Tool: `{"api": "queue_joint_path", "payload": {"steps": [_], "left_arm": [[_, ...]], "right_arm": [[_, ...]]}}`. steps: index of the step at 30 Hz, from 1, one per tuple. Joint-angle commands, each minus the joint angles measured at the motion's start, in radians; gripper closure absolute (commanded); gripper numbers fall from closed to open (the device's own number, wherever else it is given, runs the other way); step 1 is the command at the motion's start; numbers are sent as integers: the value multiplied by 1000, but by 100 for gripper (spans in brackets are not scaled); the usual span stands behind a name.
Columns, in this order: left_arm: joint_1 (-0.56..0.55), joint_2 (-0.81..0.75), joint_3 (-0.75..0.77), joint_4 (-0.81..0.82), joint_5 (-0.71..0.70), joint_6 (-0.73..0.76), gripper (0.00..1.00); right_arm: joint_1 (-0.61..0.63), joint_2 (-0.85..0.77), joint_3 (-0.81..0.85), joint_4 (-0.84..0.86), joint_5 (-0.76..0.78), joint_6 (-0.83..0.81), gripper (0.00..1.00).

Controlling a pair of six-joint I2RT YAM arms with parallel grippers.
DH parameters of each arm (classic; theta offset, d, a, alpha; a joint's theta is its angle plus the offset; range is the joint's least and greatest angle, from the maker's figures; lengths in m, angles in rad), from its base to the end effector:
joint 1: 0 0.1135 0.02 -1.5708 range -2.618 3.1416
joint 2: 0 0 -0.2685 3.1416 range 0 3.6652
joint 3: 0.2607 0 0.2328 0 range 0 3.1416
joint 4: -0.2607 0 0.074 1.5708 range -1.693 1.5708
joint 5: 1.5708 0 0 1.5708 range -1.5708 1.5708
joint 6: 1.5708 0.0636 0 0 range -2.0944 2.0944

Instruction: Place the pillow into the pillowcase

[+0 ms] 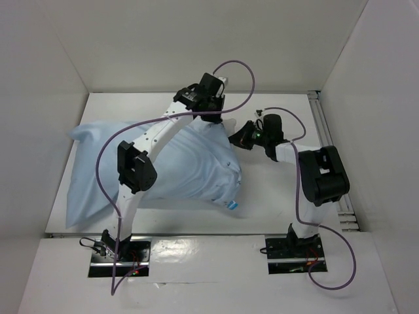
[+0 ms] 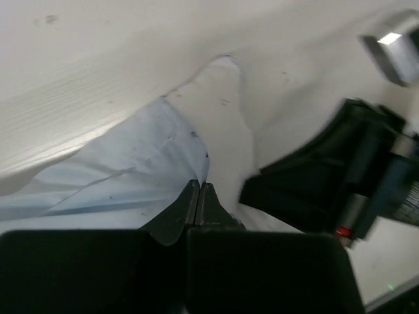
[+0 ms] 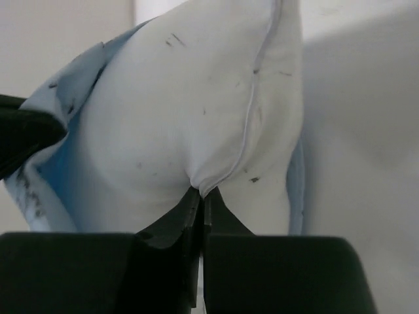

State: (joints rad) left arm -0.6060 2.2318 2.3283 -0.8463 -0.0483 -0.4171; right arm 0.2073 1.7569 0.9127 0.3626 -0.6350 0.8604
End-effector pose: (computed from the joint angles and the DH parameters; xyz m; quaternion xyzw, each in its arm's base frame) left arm 0.4157 -0.2843 0.3131 0.0769 0.9135 -0.1760 0.3587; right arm 0.3591 0.1141 0.1911 0.1075 0.8215 0.4803 0.2878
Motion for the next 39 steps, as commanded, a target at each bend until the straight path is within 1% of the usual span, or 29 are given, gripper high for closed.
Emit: {"api": "queue_joint_path", "payload": {"steps": [1,2,3,4,5,6,7,8,9,10,11,13,14,15,16,18,20,23,26,28,30,32,33,34,35,36,37,39], "left_arm": [[-24,-118,19,119,265,21,100],[-44,-129,37,119,362,21,100],[-55,-129,84,119,402,21,100],[-67,-129,104,139,447,8,100],[-92,-144,121,154,522,-12,100],[-101,-158,121,183,554,-31,100],[-112,-176,108,270,588,-52,100],[-126,-195,88,323,660,-102,100],[-126,-224,54,375,692,-133,100],[-138,-224,54,460,750,-161,100],[-152,-224,54,490,769,-210,100],[-167,-206,97,513,783,-242,100],[-167,-195,117,513,806,-256,100],[-178,-186,149,527,820,-281,100],[-178,-185,149,545,830,-301,100],[-178,-198,114,579,873,-345,100],[-169,-218,86,589,884,-345,100],[-135,-251,16,589,906,-345,100],[-103,-264,-46,589,906,-345,100],[-91,-255,-55,601,906,-345,100],[-78,-221,-55,601,897,-345,100],[-67,-181,-55,587,887,-345,100],[-57,-169,-55,587,887,-345,100],[-46,-160,-55,578,878,-354,100],[-46,-159,-55,578,878,-354,100],[-46,-159,-55,578,878,-354,100],[-46,-159,-55,564,849,-341,100],[-37,-150,-55,564,840,-331,100]], "right_arm": [[14,29,39,290,-185,96,100],[4,0,23,370,-212,182,100],[4,-25,-6,485,-238,219,100],[4,-60,-20,525,-256,248,100],[4,-147,-31,530,-268,270,100],[4,-196,-44,506,-269,270,100],[4,-244,-44,463,-235,256,100],[36,-332,-44,329,-211,183,100],[61,-370,-34,256,-181,137,100],[87,-401,-34,187,-104,93,100],[145,-440,-34,147,-66,45,100],[191,-441,-72,148,-19,45,100],[213,-432,-87,177,4,58,100],[246,-404,-103,244,4,81,100],[259,-386,-135,274,21,81,100],[279,-334,-146,323,40,92,100],[279,-314,-192,364,40,92,100],[245,-286,-224,433,12,103,100],[205,-264,-235,434,-40,103,100],[170,-264,-235,365,-51,91,100],[136,-295,-264,308,-60,77,83],[71,-367,-316,231,-71,68,62],[48,-401,-333,193,-59,54,38],[-4,-480,-351,83,-48,25,31],[-29,-526,-376,20,-32,3,25],[-54,-572,-386,-40,-2,-15,21],[-101,-662,-387,-160,12,-55,17],[-144,-743,-396,-259,24,-89,15]]}}
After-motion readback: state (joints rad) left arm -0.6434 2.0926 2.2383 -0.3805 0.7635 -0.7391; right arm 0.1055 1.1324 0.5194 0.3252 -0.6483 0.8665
